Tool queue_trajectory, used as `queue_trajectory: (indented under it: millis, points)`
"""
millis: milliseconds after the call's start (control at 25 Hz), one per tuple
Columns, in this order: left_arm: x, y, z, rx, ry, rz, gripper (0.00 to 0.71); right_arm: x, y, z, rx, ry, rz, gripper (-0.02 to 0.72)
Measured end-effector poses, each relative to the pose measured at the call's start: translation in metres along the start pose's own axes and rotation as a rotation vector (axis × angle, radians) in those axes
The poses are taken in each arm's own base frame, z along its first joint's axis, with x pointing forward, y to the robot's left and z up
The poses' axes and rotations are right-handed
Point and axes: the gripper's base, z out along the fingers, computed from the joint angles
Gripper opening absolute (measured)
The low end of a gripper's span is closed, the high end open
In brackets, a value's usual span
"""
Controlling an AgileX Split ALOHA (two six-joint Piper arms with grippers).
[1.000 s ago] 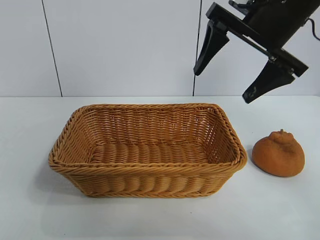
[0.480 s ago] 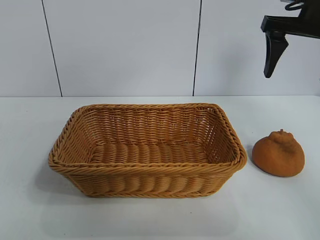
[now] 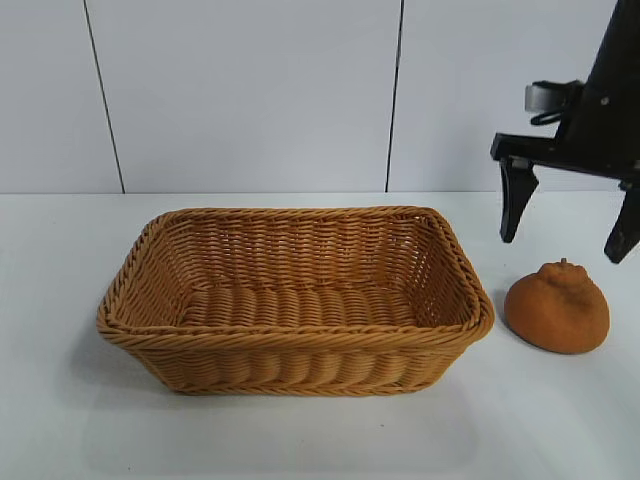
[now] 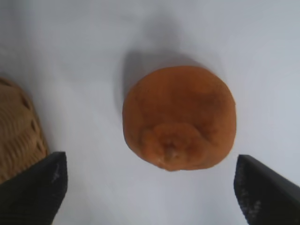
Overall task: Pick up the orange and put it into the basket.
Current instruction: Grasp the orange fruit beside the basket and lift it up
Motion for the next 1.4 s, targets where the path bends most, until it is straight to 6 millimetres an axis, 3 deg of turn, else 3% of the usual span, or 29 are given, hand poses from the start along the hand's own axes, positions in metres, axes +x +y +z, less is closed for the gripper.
queue_trajectory:
  millis: [200, 440, 520, 760, 880, 1080, 1400]
  points:
    - [0.000, 0.000, 0.000, 0.000, 0.000, 0.000, 0.581, -0.004, -0.003, 0.031, 0.018, 0.064, 0.006, 0.661]
    - [0.000, 0.000, 0.000, 0.000, 0.000, 0.000, 0.581, -0.007, -0.006, 0.034, 0.048, 0.040, 0.011, 0.637]
    - [0.000, 0.000, 0.000, 0.000, 0.000, 0.000, 0.581, -0.007, -0.008, 0.034, 0.067, 0.041, 0.001, 0.543]
    - [0.000, 0.000, 0.000, 0.000, 0.002, 0.000, 0.581, -0.005, -0.010, 0.033, 0.095, 0.071, -0.010, 0.054]
    - [0.000, 0.000, 0.000, -0.001, 0.002, 0.000, 0.581, -0.004, -0.010, 0.028, 0.094, 0.068, -0.020, 0.046]
    - [0.000, 0.000, 0.000, 0.000, 0.002, 0.000, 0.581, -0.001, -0.007, 0.000, 0.082, 0.002, -0.040, 0.046]
    - [0.000, 0.000, 0.000, 0.000, 0.002, 0.000, 0.581, 0.022, 0.000, -0.089, 0.033, -0.211, -0.059, 0.046]
